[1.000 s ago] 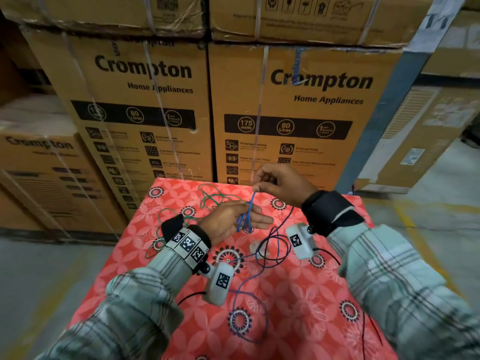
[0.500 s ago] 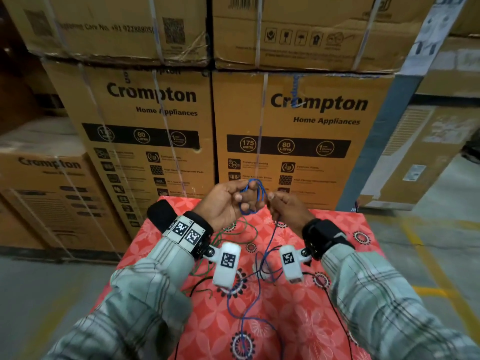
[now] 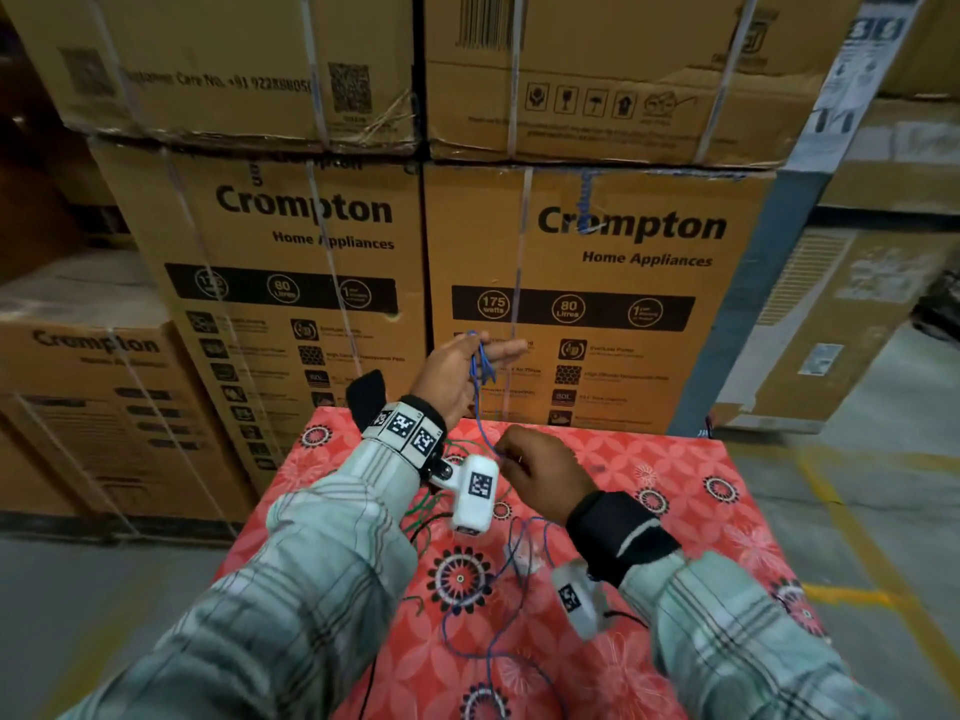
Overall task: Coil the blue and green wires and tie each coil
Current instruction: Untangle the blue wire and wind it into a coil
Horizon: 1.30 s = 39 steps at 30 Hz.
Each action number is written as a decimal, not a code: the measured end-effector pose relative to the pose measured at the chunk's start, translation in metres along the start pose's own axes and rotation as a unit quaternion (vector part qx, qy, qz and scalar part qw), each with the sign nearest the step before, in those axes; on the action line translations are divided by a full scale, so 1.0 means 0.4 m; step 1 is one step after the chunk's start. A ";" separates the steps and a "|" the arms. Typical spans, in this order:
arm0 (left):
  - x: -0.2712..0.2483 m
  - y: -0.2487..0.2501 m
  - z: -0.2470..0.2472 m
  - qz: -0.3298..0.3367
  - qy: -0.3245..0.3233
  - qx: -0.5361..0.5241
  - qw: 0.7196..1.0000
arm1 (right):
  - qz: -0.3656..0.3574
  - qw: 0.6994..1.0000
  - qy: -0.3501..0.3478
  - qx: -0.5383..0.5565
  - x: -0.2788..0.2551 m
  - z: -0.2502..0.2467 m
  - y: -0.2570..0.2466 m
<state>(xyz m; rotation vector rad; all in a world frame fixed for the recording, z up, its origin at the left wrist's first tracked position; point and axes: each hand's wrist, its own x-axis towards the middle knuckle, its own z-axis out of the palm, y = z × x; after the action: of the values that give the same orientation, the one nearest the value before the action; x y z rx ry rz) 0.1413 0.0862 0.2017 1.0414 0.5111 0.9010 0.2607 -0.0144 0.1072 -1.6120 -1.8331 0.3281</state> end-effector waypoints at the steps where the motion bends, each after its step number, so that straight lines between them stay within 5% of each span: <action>1: -0.001 -0.009 -0.001 -0.002 0.003 0.029 1.000 | -0.033 0.998 -0.011 -0.043 0.000 -0.013 -0.008; 10: -0.035 -0.124 -0.045 -0.083 0.021 0.152 0.985 | -0.131 0.979 0.023 -0.152 0.015 -0.160 -0.051; 15: -0.093 -0.129 -0.017 -0.124 -0.090 0.181 0.972 | -0.106 0.978 0.049 -0.171 0.045 -0.214 -0.069; 28: -0.119 -0.086 0.010 -0.141 -0.138 0.053 0.979 | 0.034 0.991 0.110 0.071 0.092 -0.201 0.036; 33: -0.086 -0.065 0.005 -0.127 -0.151 -0.007 0.980 | 0.064 0.995 0.069 0.046 0.084 -0.137 0.036; 39: -0.046 -0.036 0.023 -0.099 -0.100 -0.050 0.989 | 0.172 0.952 0.002 0.254 0.051 -0.076 0.021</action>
<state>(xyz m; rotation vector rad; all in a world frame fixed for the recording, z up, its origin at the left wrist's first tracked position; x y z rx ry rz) 0.1435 0.0631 0.1922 0.9594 0.3891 0.6332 0.2859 -0.0003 0.1314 -1.5406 -1.3067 0.8746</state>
